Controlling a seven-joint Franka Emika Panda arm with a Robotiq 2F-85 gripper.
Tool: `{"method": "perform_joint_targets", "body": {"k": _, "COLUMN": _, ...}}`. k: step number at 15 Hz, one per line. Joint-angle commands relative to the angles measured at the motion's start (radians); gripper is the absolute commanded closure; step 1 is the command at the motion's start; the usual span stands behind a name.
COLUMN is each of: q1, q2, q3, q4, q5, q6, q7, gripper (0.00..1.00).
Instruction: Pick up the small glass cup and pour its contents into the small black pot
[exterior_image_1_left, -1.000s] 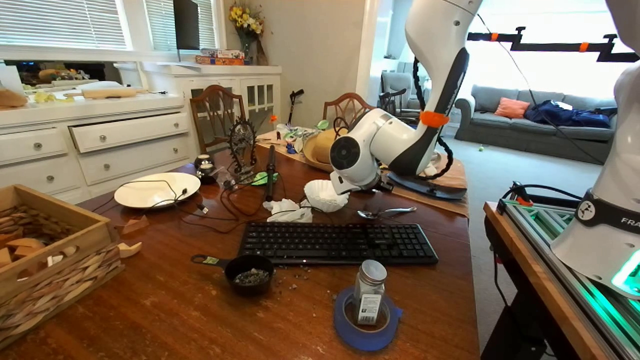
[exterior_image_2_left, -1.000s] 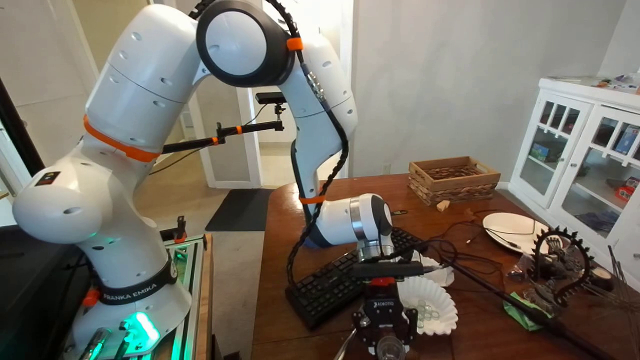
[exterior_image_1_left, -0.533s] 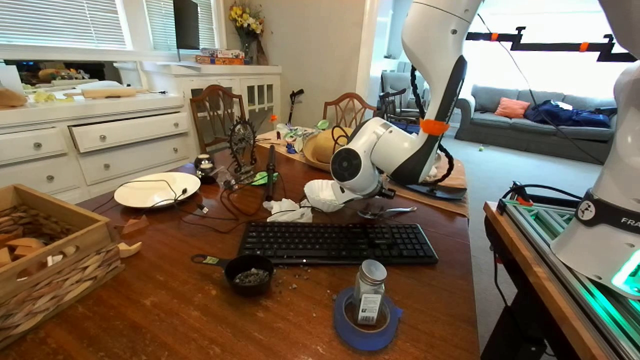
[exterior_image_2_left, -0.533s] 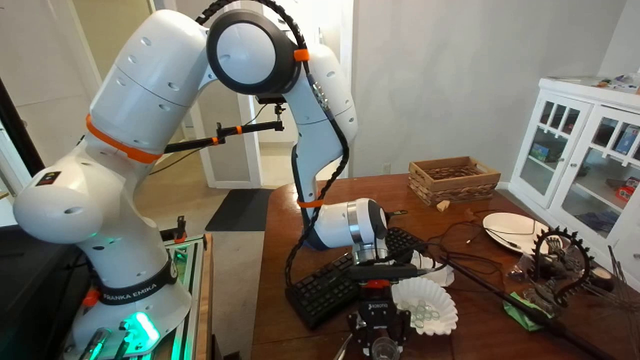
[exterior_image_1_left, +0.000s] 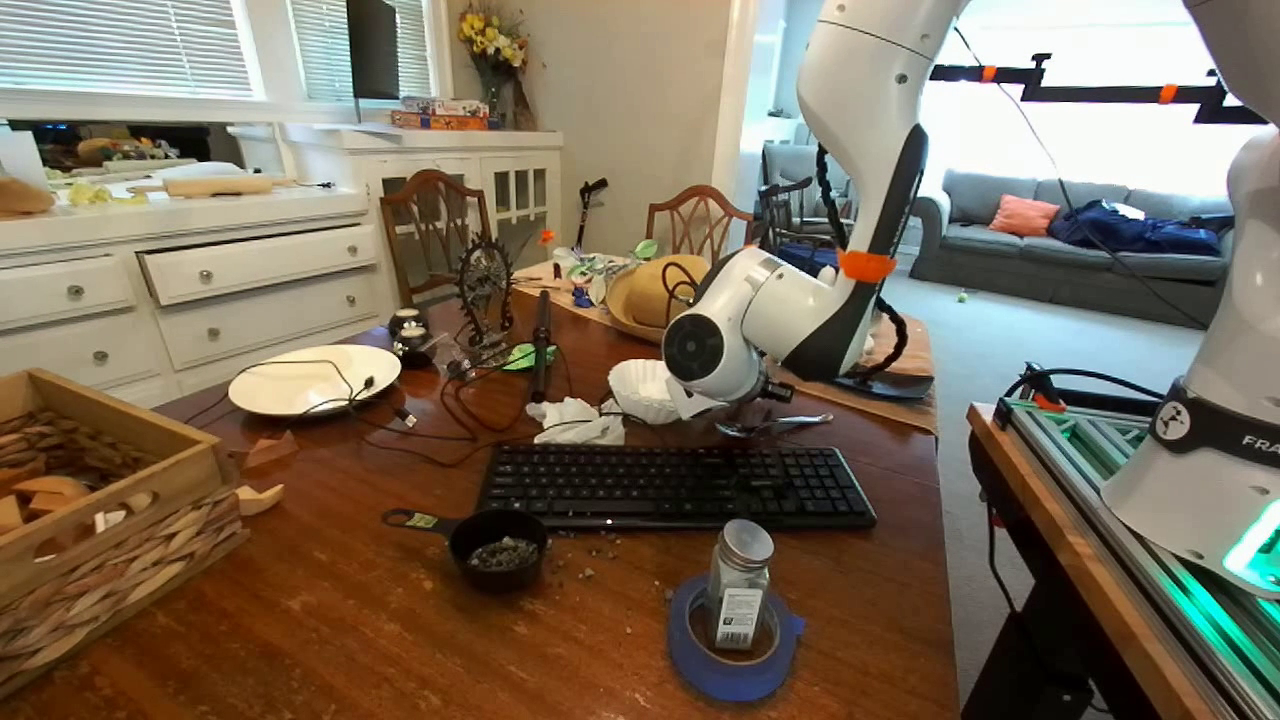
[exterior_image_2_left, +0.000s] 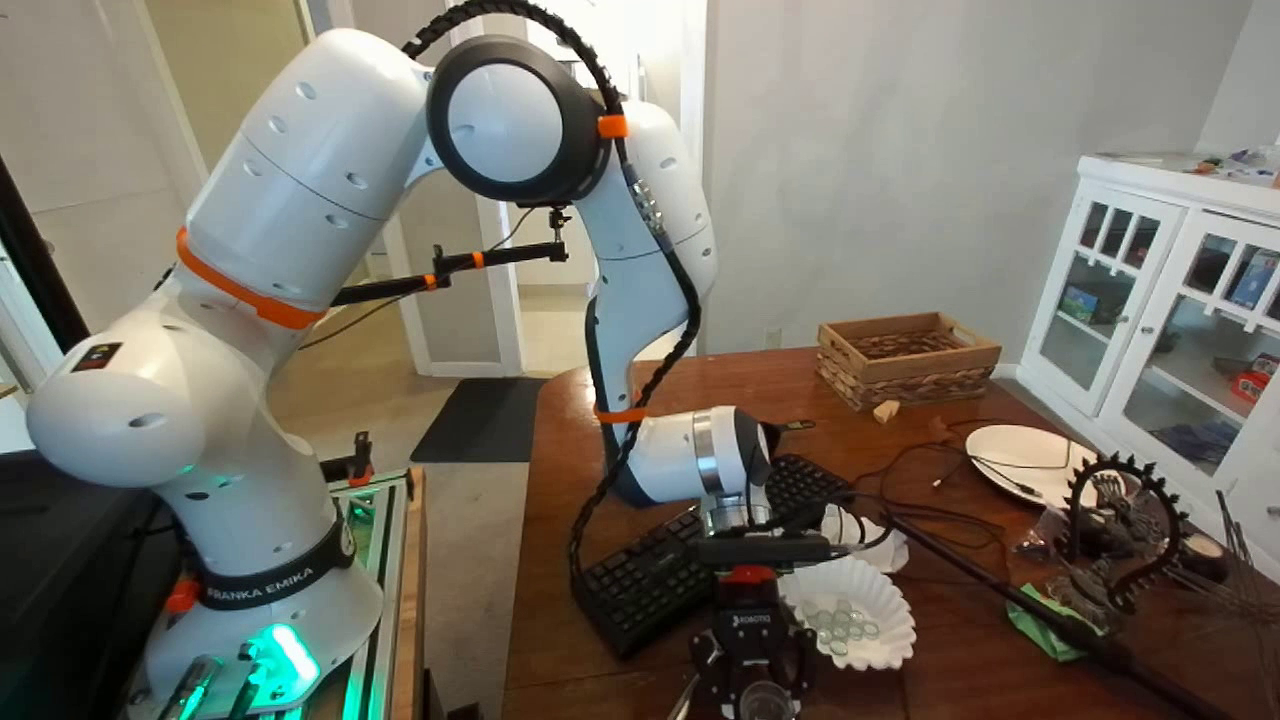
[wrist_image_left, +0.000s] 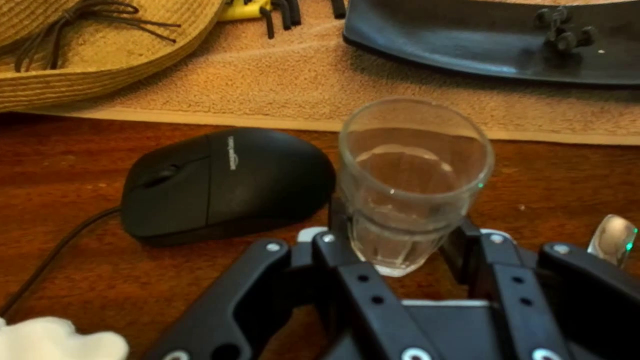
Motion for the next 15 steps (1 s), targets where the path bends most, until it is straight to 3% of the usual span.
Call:
{"method": "perform_joint_targets", "body": {"k": 1, "q1": 0.001, "q2": 0.022, "q3": 0.008, "q4": 0.018, "q5": -0.023, "q6": -0.031, "q7": 0.0, "gripper": 0.78}}
{"method": "perform_joint_targets", "body": {"k": 2, "q1": 0.002, "q2": 0.024, "q3": 0.007, "q4": 0.019, "q5": -0.022, "q6": -0.033, "q7": 0.003, "gripper": 0.78}}
{"method": "perform_joint_targets", "body": {"k": 4, "q1": 0.002, "q2": 0.025, "q3": 0.008, "q4": 0.02, "q5": -0.023, "q6": -0.035, "q7": 0.002, "gripper": 0.45}}
{"method": "perform_joint_targets", "body": {"k": 8, "q1": 0.002, "q2": 0.027, "q3": 0.008, "q4": 0.025, "q5": -0.023, "q6": -0.038, "q7": 0.0, "gripper": 0.23}}
{"method": "perform_joint_targets", "body": {"k": 10, "q1": 0.002, "q2": 0.027, "q3": 0.009, "q4": 0.029, "q5": -0.022, "q6": -0.039, "q7": 0.001, "gripper": 0.28}}
{"method": "perform_joint_targets", "body": {"k": 15, "q1": -0.009, "q2": -0.001, "q3": 0.034, "q4": 0.025, "q5": 0.001, "q6": -0.003, "q7": -0.003, "gripper": 0.16}}
